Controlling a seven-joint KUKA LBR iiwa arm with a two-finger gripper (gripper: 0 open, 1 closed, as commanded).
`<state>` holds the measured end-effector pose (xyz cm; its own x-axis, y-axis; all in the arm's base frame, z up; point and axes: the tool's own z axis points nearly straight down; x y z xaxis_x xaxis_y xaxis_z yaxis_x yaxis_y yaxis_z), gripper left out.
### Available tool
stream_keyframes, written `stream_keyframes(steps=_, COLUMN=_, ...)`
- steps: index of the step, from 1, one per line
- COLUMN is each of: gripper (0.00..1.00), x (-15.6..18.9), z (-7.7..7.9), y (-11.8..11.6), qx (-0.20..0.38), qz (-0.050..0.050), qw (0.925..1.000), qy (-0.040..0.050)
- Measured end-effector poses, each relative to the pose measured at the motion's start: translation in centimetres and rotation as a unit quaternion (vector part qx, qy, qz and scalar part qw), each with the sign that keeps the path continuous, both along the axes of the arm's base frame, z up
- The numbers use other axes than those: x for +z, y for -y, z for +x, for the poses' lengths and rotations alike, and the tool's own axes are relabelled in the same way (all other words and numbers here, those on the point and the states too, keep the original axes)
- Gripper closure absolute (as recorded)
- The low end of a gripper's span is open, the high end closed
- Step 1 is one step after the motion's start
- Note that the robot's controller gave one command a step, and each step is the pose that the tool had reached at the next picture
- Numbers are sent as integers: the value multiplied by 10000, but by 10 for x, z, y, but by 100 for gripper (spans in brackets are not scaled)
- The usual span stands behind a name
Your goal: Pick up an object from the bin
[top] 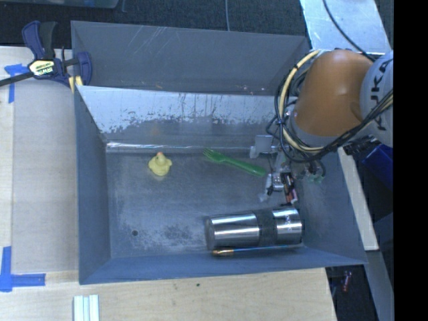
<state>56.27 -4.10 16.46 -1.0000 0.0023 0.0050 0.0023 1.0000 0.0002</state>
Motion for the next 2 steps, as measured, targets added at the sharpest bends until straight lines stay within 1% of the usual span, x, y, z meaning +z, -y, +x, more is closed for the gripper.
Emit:
stream_keyframes(steps=1, gripper=0, x=5, z=2, y=0, qx=8, qz=-3, qw=10000, qy=43)
stream_keyframes(steps=2, gripper=0, x=0, z=5, y=-16, qx=-21, qz=-1, qw=10000, qy=38)
